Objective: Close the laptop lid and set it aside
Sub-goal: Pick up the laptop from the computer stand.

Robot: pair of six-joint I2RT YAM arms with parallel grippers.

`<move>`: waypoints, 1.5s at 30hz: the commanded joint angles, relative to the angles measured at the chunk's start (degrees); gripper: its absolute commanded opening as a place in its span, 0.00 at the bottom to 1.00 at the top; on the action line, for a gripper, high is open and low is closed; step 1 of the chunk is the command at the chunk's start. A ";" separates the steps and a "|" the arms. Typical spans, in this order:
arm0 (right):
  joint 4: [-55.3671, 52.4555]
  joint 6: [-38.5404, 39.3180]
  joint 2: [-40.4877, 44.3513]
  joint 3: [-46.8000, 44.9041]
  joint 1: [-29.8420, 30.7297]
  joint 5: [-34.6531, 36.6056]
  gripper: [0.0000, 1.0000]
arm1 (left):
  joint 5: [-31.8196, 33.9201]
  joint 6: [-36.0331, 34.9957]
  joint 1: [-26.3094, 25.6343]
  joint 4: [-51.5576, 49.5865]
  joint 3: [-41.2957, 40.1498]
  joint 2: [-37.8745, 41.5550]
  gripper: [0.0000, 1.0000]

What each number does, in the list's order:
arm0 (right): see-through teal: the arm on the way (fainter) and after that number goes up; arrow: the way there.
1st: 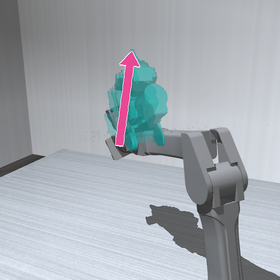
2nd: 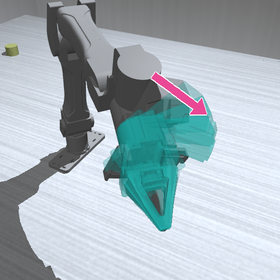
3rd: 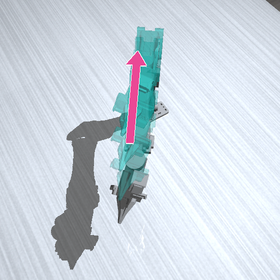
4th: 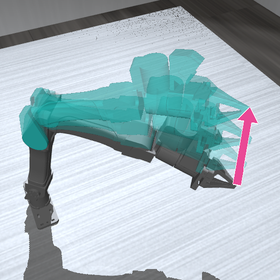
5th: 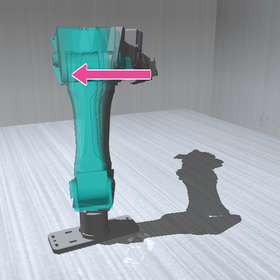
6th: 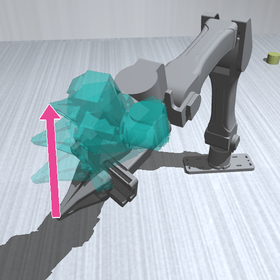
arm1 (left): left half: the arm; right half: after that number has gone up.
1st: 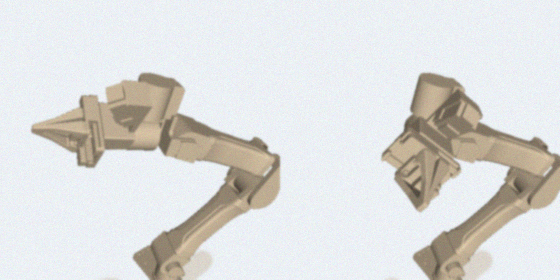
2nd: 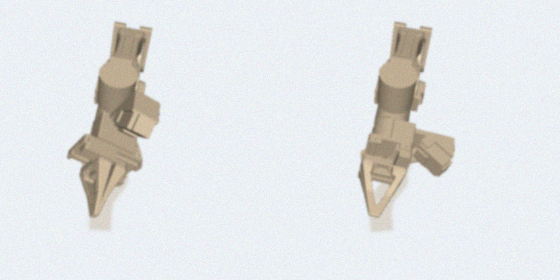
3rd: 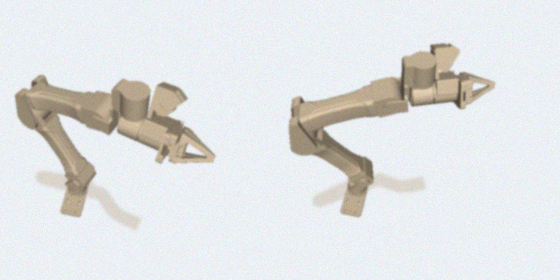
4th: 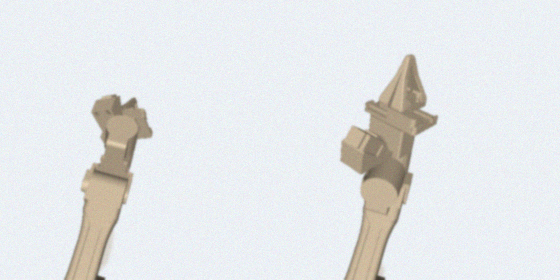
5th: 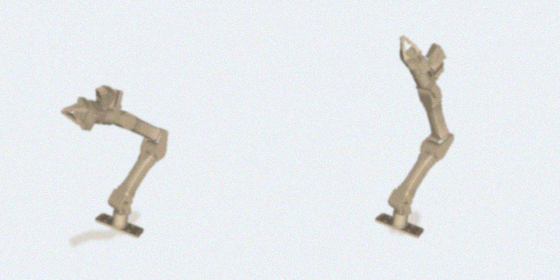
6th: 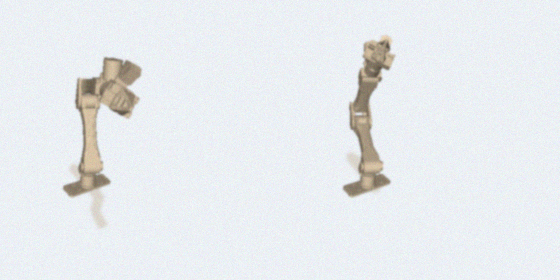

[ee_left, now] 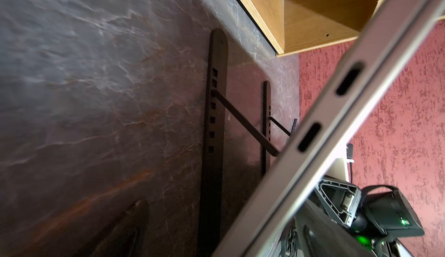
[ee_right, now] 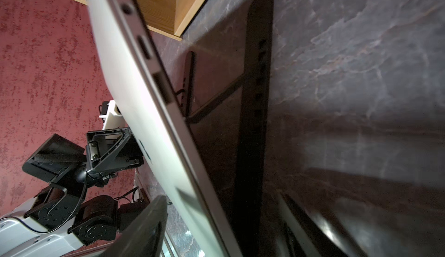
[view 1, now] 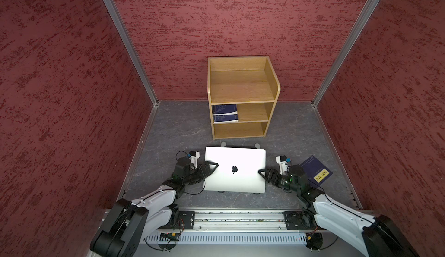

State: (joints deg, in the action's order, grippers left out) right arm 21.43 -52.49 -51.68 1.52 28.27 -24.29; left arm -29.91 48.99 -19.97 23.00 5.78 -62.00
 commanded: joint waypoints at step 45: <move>-13.44 -1.28 13.22 13.62 1.10 -2.32 0.39 | 5.63 1.20 -7.37 -23.89 12.89 21.31 0.46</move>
State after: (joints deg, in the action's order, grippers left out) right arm 6.70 -53.36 -41.12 11.27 28.42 -25.28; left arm -22.59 49.01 -26.74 -1.76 15.27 -42.92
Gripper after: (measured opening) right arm 0.392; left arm 0.466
